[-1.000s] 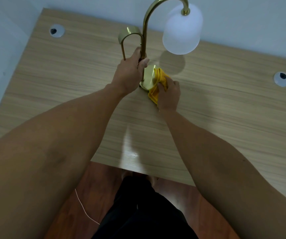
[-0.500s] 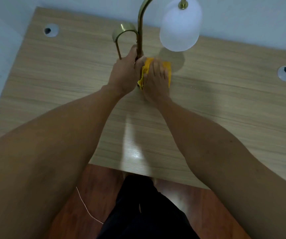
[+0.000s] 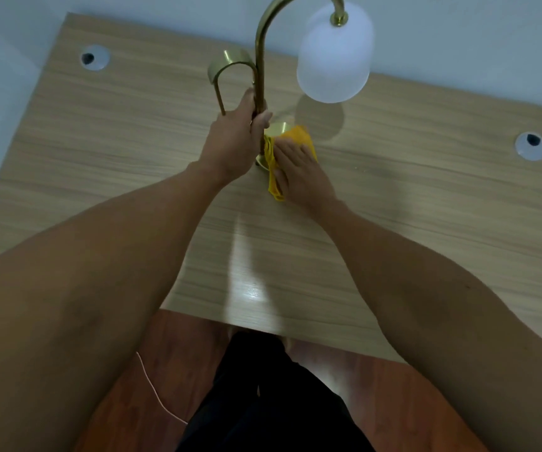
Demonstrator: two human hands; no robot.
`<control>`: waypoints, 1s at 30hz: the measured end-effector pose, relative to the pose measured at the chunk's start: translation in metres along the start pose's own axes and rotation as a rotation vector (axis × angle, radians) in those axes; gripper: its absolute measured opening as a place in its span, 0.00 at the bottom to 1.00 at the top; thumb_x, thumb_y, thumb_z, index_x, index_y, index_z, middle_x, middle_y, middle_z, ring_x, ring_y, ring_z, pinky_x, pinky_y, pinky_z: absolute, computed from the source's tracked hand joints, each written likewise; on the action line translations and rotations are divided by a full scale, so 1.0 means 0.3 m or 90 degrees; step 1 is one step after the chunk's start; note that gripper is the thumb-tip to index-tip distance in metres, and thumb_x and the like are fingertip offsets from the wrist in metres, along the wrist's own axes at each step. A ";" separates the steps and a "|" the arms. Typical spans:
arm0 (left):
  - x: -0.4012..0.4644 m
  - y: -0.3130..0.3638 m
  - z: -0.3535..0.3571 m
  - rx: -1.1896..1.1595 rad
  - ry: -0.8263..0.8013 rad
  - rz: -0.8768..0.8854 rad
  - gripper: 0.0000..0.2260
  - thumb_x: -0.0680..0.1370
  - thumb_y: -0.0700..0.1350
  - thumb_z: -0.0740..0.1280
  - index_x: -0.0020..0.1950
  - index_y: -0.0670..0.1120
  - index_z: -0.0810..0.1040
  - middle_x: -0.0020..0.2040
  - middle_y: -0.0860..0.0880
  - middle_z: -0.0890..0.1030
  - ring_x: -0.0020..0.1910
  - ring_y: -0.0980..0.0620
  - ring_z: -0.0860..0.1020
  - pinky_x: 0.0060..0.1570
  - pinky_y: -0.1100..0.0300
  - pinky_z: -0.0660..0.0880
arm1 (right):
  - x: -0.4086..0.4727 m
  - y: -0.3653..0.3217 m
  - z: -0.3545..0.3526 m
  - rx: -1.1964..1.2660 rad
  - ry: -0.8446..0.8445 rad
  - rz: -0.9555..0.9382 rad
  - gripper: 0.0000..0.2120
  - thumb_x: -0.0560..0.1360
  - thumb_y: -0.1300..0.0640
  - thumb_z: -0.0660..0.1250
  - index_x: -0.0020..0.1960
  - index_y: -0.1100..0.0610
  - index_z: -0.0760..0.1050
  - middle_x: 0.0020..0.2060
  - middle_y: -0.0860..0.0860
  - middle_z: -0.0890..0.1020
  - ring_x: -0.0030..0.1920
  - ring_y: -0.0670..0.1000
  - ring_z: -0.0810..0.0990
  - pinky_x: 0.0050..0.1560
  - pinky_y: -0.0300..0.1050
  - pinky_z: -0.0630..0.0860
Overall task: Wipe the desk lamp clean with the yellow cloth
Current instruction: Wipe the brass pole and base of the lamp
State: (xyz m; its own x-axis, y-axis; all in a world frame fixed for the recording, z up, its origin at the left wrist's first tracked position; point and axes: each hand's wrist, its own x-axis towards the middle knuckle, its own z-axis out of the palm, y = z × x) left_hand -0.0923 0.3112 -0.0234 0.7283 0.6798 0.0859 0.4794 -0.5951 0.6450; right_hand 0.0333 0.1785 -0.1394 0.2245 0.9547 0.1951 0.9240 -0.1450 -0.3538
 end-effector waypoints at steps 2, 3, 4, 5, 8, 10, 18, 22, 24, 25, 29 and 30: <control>-0.002 0.005 0.003 0.000 0.005 0.001 0.17 0.86 0.54 0.57 0.67 0.44 0.73 0.51 0.50 0.86 0.50 0.44 0.85 0.53 0.42 0.81 | -0.028 0.035 -0.009 -0.004 0.027 0.016 0.24 0.82 0.53 0.56 0.73 0.62 0.73 0.72 0.58 0.76 0.74 0.59 0.73 0.74 0.62 0.66; 0.000 0.006 0.005 0.001 0.008 -0.001 0.17 0.86 0.53 0.57 0.67 0.44 0.72 0.51 0.49 0.86 0.50 0.43 0.85 0.53 0.42 0.80 | 0.004 0.032 -0.015 -0.012 0.028 0.053 0.24 0.81 0.53 0.56 0.73 0.63 0.73 0.72 0.58 0.76 0.74 0.60 0.73 0.73 0.64 0.67; 0.000 0.007 0.005 0.003 0.012 -0.004 0.17 0.86 0.53 0.57 0.68 0.43 0.72 0.51 0.48 0.86 0.50 0.42 0.84 0.53 0.42 0.80 | 0.055 0.016 -0.024 -0.022 0.012 0.089 0.26 0.80 0.52 0.56 0.73 0.64 0.72 0.72 0.59 0.75 0.74 0.60 0.72 0.73 0.65 0.66; -0.001 0.005 0.006 0.008 0.018 -0.005 0.18 0.86 0.53 0.57 0.69 0.43 0.72 0.52 0.47 0.86 0.50 0.40 0.84 0.52 0.42 0.79 | 0.110 -0.010 -0.035 -0.026 -0.035 0.113 0.27 0.80 0.51 0.57 0.75 0.64 0.69 0.73 0.60 0.74 0.75 0.61 0.70 0.74 0.65 0.64; -0.003 0.000 0.006 0.013 0.023 -0.002 0.19 0.86 0.53 0.57 0.70 0.41 0.72 0.52 0.44 0.86 0.50 0.38 0.84 0.51 0.42 0.79 | 0.186 -0.086 -0.063 0.032 -0.112 0.076 0.28 0.79 0.58 0.60 0.79 0.60 0.63 0.74 0.57 0.71 0.76 0.59 0.66 0.74 0.63 0.58; -0.011 0.000 0.008 0.002 0.020 0.000 0.18 0.86 0.53 0.57 0.68 0.42 0.73 0.51 0.46 0.86 0.50 0.39 0.84 0.51 0.42 0.79 | 0.127 -0.071 -0.081 0.136 -0.082 0.052 0.23 0.76 0.62 0.58 0.71 0.59 0.73 0.66 0.56 0.78 0.68 0.59 0.73 0.72 0.59 0.60; -0.018 0.008 0.011 0.000 0.019 -0.006 0.18 0.86 0.53 0.57 0.68 0.43 0.73 0.50 0.44 0.85 0.48 0.37 0.84 0.49 0.43 0.80 | 0.214 -0.037 -0.079 0.147 -0.065 0.104 0.25 0.73 0.71 0.58 0.67 0.59 0.78 0.60 0.58 0.81 0.64 0.61 0.77 0.69 0.63 0.66; -0.027 0.011 0.009 -0.025 0.037 0.001 0.17 0.85 0.54 0.57 0.65 0.42 0.74 0.49 0.44 0.86 0.48 0.38 0.84 0.48 0.41 0.79 | 0.152 -0.030 -0.085 0.186 -0.122 0.098 0.21 0.76 0.69 0.58 0.64 0.58 0.80 0.62 0.56 0.81 0.69 0.58 0.74 0.76 0.61 0.55; -0.035 0.019 0.011 -0.044 0.044 0.001 0.16 0.85 0.52 0.58 0.63 0.42 0.75 0.48 0.46 0.86 0.47 0.41 0.84 0.49 0.43 0.80 | 0.093 -0.021 -0.089 0.197 -0.113 0.136 0.22 0.74 0.70 0.58 0.63 0.57 0.81 0.63 0.56 0.81 0.72 0.60 0.73 0.76 0.63 0.54; -0.035 0.019 0.011 -0.052 0.049 -0.002 0.15 0.85 0.51 0.59 0.63 0.42 0.75 0.48 0.46 0.86 0.47 0.43 0.84 0.49 0.44 0.80 | 0.065 -0.033 -0.083 0.195 -0.105 0.155 0.24 0.73 0.70 0.58 0.65 0.59 0.80 0.65 0.58 0.81 0.73 0.61 0.73 0.76 0.64 0.55; -0.041 0.023 0.009 -0.063 0.054 -0.002 0.14 0.86 0.50 0.59 0.64 0.42 0.75 0.49 0.46 0.86 0.48 0.46 0.85 0.50 0.47 0.81 | 0.007 -0.143 -0.071 0.202 -0.081 0.104 0.20 0.75 0.70 0.60 0.62 0.63 0.82 0.64 0.62 0.82 0.66 0.64 0.79 0.69 0.52 0.63; -0.042 0.024 0.007 -0.062 0.052 0.000 0.15 0.86 0.50 0.59 0.64 0.41 0.75 0.49 0.46 0.86 0.48 0.45 0.85 0.50 0.47 0.81 | 0.004 -0.167 -0.086 0.215 -0.121 0.119 0.19 0.76 0.71 0.61 0.60 0.60 0.83 0.63 0.61 0.82 0.65 0.62 0.78 0.66 0.50 0.67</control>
State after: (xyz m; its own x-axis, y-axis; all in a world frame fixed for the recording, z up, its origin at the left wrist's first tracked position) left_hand -0.0969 0.2975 -0.0215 0.6835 0.7154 0.1448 0.4270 -0.5528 0.7157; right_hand -0.0046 0.1801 -0.0980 0.2887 0.9555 -0.0611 0.7121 -0.2569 -0.6534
